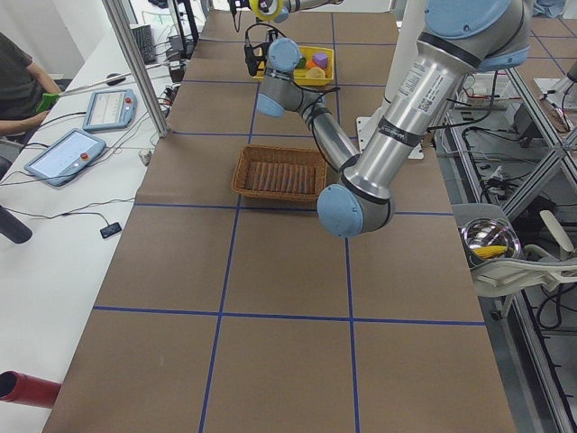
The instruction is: Move tape to another basket
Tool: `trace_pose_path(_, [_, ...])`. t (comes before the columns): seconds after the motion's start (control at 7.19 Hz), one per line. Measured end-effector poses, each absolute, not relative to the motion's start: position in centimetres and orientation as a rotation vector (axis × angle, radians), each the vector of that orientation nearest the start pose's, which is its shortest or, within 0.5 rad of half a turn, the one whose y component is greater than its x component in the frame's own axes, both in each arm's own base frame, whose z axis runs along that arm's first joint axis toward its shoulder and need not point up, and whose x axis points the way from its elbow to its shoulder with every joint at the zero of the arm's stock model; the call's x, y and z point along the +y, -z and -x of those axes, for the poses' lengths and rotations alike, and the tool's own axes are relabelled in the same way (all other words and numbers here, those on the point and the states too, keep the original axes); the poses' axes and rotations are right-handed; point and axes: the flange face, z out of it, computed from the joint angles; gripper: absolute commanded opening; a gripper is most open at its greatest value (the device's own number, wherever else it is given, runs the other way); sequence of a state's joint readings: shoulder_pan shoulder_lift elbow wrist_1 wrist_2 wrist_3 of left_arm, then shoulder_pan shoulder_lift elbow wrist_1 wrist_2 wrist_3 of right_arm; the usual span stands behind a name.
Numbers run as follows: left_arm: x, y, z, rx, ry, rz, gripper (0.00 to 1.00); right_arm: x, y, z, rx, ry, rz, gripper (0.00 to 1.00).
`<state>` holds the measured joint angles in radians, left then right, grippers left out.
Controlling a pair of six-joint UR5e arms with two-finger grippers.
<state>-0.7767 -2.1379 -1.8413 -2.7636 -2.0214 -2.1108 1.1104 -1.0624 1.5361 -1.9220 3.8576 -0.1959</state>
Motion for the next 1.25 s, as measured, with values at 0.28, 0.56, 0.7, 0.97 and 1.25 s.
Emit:
trace_pose_path(0.28, [-42.9,-8.8,-31.4,2.114,0.498,0.077,0.97,-61.0,-25.1,25.8,-2.315,0.456,0.279,0.0])
trace_pose_path(0.56, [-43.2,-8.0,-31.0,2.184,0.57,0.086,0.97,-61.0,-23.5,28.2,-2.316,0.442,0.306,0.0])
trace_pose_path(0.7, [-43.2,-7.0,-31.5,2.209,0.588,0.093,0.97,-61.2,-23.1,28.9,-2.316,0.437,0.311,0.0])
trace_pose_path(0.97, [-42.3,-5.2,-33.4,2.245,0.607,0.123,0.97,-61.4,-22.5,29.9,-2.319,0.439,0.308,0.0])
trace_pose_path(1.25, [-42.6,-3.5,-34.7,2.258,0.6,0.123,0.96,-61.1,-22.3,30.7,-2.32,0.447,0.318,0.0])
